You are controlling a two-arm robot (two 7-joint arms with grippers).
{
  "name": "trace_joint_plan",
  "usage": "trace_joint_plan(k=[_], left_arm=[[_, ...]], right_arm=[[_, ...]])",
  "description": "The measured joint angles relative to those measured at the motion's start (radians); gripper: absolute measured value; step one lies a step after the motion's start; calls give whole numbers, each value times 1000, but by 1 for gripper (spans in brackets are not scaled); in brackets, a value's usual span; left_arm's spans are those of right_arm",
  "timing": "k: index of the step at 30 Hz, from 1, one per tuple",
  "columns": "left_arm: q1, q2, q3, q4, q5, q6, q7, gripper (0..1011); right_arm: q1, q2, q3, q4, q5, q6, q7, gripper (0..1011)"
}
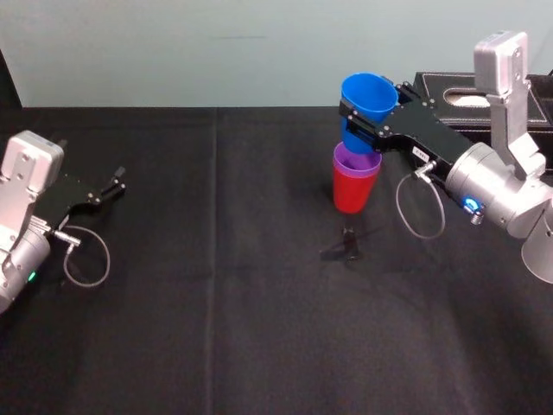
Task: Stack the three plastic cups sequentially using one hand.
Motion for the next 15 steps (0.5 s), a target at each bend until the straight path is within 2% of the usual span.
trace_joint_plan(k=[15], left_arm=[[0,0,0,0,0,0,0,1005]], right_arm=[[14,-19,-1,53,-13,2,-10,736]])
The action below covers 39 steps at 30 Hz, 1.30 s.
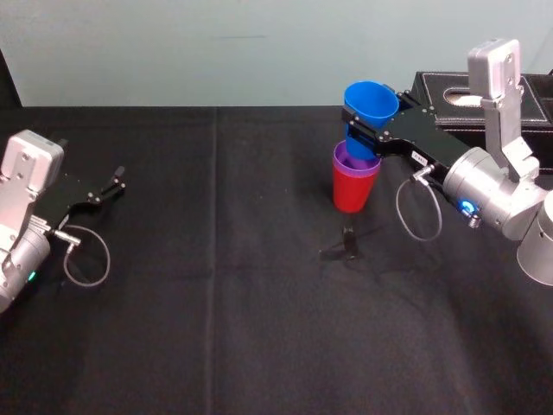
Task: Stack the three plastic cups sequentially using one hand.
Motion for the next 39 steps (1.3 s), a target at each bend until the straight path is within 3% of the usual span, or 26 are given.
trace_joint_plan(k=[39], left_arm=[[0,0,0,0,0,0,0,1004]], right_arm=[[35,-38,-13,90,-14,-40,20,736]])
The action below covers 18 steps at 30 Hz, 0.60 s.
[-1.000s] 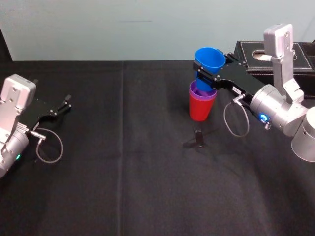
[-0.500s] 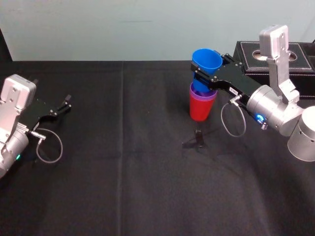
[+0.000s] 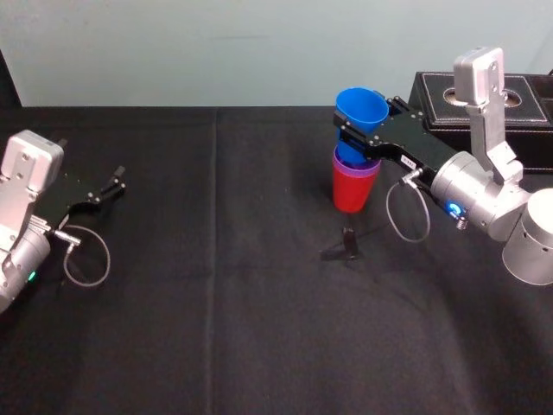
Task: Stack the three plastic cups sequentially using one hand.
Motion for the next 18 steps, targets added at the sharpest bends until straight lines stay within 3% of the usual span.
trace_joint_plan(k=[18], left_arm=[[0,0,0,0,0,0,0,1005]], right_arm=[[-2,-2,4,18,0,-10,4,737]])
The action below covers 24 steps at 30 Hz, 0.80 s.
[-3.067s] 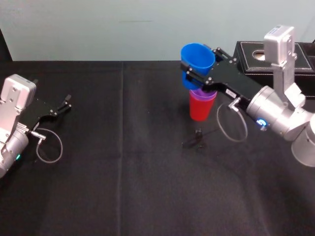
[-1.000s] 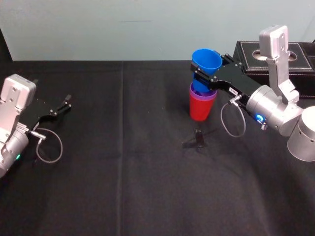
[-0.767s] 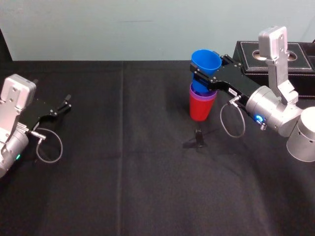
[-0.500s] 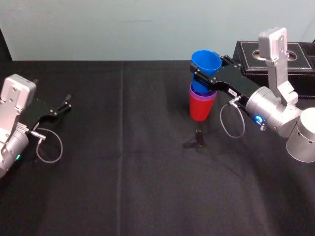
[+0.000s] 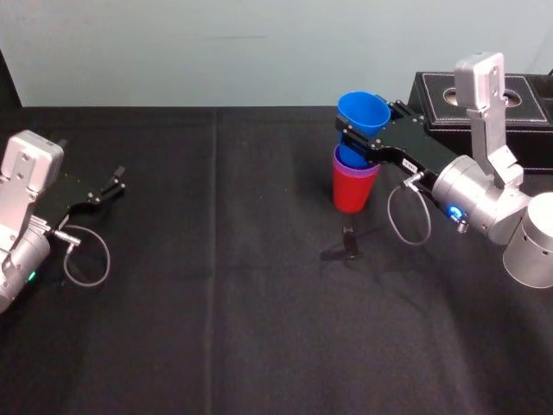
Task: Stack the three plastic cups sequentially using one hand.
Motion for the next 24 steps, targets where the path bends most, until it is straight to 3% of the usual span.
trace_joint_plan(k=[24], left_arm=[[0,0,0,0,0,0,0,1005]], right_arm=[[7,-11,-7,53,2,-19,16,736]])
